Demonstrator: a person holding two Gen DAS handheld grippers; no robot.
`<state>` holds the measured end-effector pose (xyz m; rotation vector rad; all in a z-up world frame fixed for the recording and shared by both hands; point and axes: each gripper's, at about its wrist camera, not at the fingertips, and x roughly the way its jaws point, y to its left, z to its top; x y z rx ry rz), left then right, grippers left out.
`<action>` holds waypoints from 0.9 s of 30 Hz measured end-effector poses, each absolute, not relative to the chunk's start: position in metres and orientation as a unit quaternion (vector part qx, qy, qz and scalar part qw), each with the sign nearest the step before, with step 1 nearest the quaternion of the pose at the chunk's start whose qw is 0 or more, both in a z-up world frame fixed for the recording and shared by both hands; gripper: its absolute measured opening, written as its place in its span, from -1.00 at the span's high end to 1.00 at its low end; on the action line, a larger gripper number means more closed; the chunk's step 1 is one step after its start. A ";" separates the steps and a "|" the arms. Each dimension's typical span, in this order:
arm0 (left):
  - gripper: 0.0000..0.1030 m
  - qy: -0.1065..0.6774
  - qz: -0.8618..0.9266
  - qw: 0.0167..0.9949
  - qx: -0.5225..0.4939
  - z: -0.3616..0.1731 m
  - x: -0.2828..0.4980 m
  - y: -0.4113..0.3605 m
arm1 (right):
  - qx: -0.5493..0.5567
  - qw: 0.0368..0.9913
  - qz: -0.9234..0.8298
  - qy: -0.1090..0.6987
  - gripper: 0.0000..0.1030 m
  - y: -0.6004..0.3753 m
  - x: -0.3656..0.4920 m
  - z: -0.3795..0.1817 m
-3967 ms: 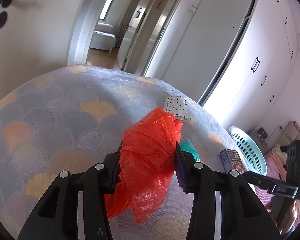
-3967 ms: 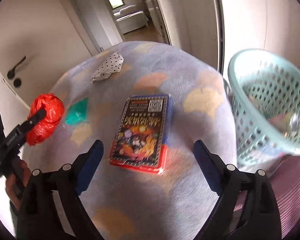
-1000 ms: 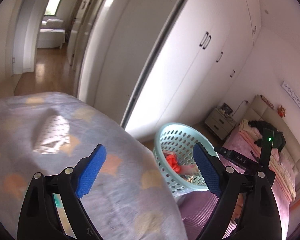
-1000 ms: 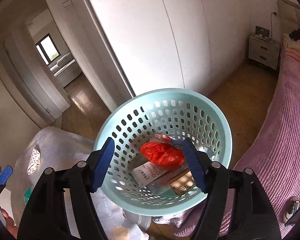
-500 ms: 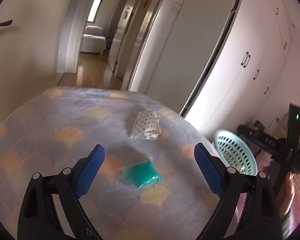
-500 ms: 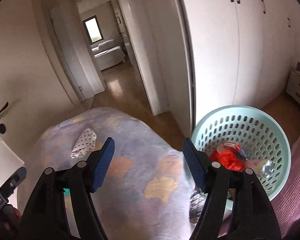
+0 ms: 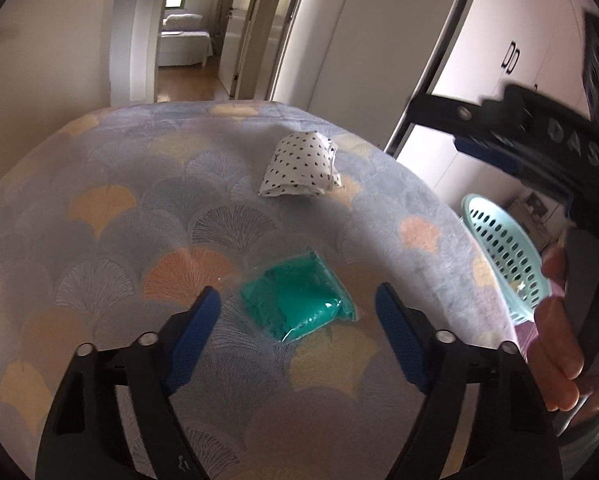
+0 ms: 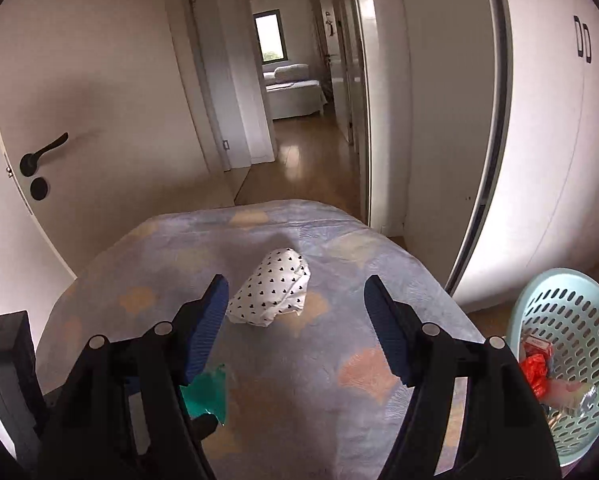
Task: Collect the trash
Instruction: 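Grasp the teal packet with the left tool while the right tool grasps the polka-dot paper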
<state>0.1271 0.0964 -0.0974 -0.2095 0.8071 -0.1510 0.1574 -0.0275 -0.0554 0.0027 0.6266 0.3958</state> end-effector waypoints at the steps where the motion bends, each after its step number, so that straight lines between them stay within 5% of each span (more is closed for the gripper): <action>1: -0.29 0.395 -0.068 0.911 -0.098 -0.100 0.128 0.095 | -0.002 0.931 0.193 0.310 -0.29 -0.022 0.162 -0.058; 5: 0.03 0.391 -0.069 0.913 -0.093 -0.100 0.126 0.096 | -0.011 0.927 0.193 0.323 -0.29 -0.006 0.176 -0.068; 23: 0.04 0.306 -0.001 0.933 -0.189 -0.085 0.108 0.152 | -0.047 0.903 0.137 0.404 -0.27 0.040 0.230 -0.121; 27: 0.04 0.307 -0.003 0.935 -0.178 -0.083 0.108 0.148 | -0.061 0.905 0.146 0.396 0.13 0.044 0.225 -0.121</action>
